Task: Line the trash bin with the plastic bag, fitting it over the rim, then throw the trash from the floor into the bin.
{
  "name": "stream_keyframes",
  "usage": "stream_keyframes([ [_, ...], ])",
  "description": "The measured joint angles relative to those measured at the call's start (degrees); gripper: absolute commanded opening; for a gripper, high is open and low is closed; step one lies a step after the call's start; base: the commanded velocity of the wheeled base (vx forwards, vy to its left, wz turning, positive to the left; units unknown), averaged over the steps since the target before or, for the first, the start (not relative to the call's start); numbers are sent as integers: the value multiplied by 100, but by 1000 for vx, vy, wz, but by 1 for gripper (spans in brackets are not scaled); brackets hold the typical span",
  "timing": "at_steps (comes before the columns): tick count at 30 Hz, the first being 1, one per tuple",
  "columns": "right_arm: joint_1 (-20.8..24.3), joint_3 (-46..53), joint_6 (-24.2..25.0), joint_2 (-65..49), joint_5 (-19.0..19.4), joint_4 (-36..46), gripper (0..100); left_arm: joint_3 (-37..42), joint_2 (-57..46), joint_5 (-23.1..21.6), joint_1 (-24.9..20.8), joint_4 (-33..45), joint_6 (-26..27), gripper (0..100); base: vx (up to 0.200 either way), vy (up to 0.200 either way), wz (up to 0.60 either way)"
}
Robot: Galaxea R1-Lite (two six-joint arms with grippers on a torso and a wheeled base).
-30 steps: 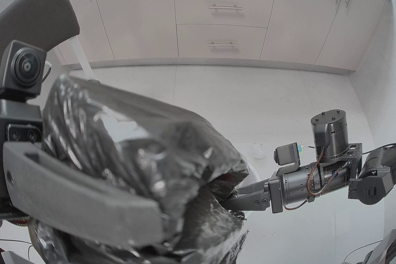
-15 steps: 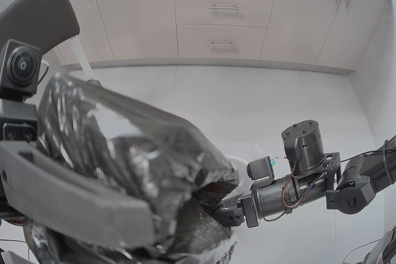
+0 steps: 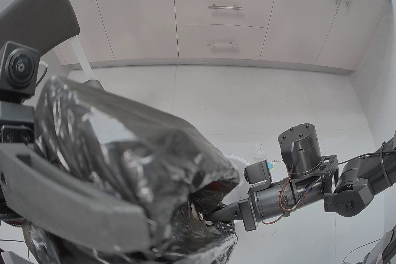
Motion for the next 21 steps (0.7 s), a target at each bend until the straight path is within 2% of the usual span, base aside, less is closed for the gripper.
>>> stream_keyframes([
  [6, -62, 88, 9, -232, -66, 9, 0, 63, -50, 16, 2, 2, 4, 0, 0, 0, 0],
  [9, -187, 155, 9, -441, -265, 5, 0, 124, -69, 29, 26, 2, 26, 0, 0, 0, 0],
  [13, -394, 247, 17, -808, -758, 20, 0, 234, -50, 40, 174, 7, 59, 0, 0, 0, 0],
  [21, -763, 258, 168, -1464, -1020, 16, 0, 312, 363, 51, 606, 7, 463, 0, 0, 0, 0],
])
